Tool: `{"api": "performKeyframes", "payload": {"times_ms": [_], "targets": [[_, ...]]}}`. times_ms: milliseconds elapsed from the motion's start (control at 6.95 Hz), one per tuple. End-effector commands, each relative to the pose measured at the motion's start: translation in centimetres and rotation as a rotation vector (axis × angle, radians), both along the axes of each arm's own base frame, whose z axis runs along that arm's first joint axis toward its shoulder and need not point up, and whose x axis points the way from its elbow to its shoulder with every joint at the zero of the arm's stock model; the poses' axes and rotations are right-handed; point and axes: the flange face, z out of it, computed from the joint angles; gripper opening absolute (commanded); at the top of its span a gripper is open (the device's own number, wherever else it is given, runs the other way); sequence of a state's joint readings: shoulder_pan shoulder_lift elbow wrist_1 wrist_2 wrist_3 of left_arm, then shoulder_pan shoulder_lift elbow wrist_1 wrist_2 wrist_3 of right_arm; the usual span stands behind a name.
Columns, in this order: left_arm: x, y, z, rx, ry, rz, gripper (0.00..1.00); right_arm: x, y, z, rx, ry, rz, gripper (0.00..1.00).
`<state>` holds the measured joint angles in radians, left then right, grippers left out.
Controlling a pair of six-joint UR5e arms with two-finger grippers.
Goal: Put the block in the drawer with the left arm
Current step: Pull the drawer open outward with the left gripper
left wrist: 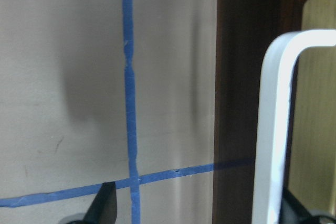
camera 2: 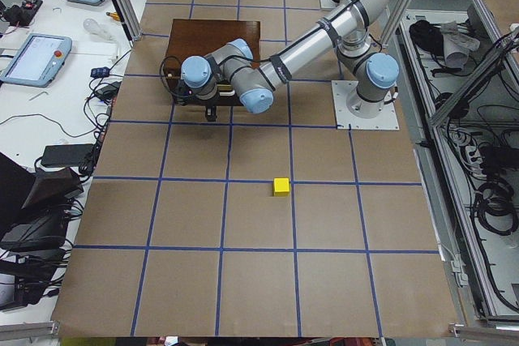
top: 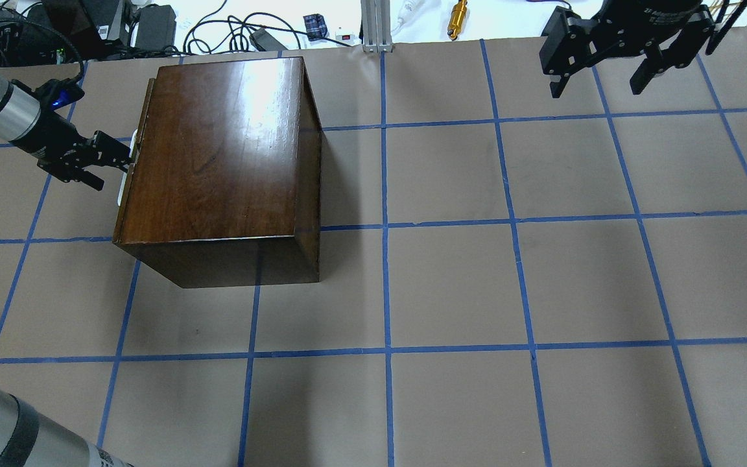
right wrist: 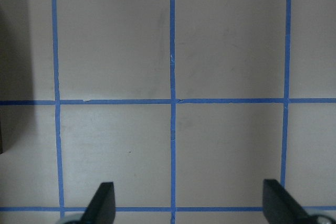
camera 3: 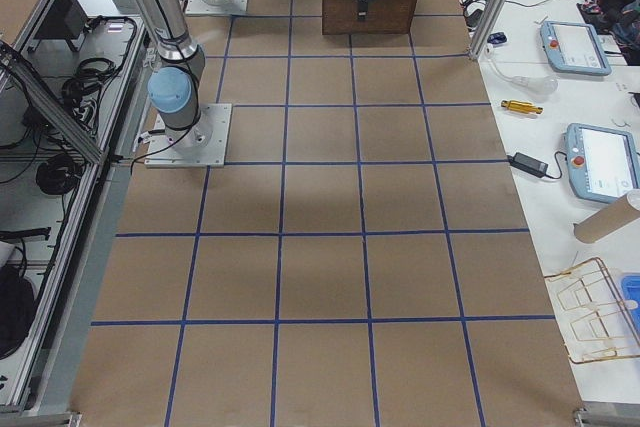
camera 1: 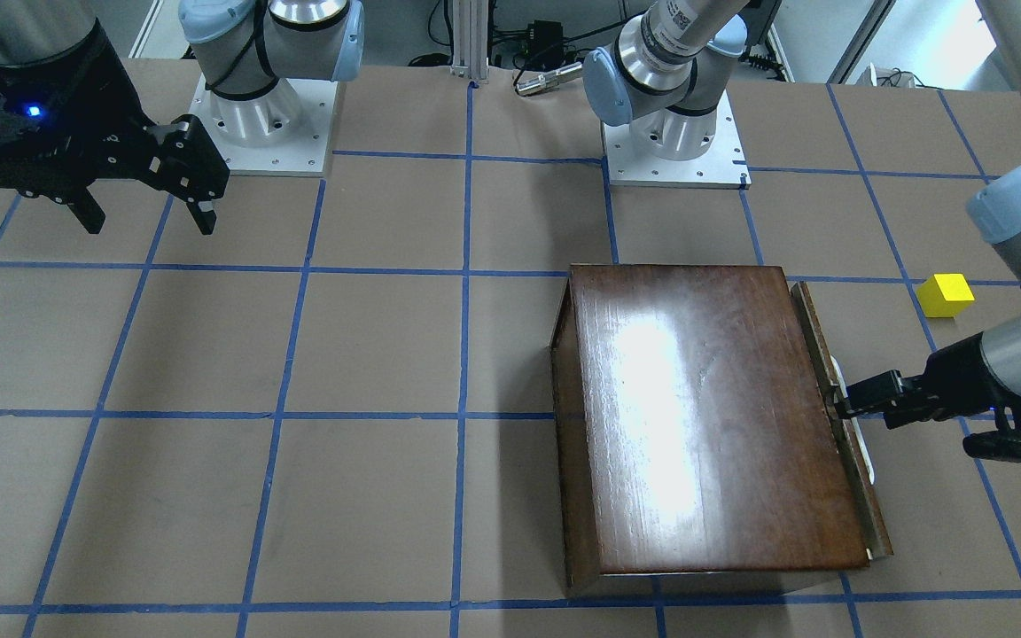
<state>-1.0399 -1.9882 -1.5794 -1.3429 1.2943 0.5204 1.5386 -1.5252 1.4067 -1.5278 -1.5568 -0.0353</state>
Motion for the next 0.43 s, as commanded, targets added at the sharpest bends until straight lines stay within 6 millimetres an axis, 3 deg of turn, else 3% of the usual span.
{"api": "performKeyframes", "payload": {"times_ms": [0,288], "targets": [[2.28,0.85,-0.01,0.007,0.006,0.036,1.00,0.00,0.04,0.06,-0.001,0.000,0.000,1.00],[3.14,1.08,-0.29,0.010,0.009,0.048,1.00,-0.07,-0.04,-0.02,0.000,-0.001,-0.001,1.00]]}}
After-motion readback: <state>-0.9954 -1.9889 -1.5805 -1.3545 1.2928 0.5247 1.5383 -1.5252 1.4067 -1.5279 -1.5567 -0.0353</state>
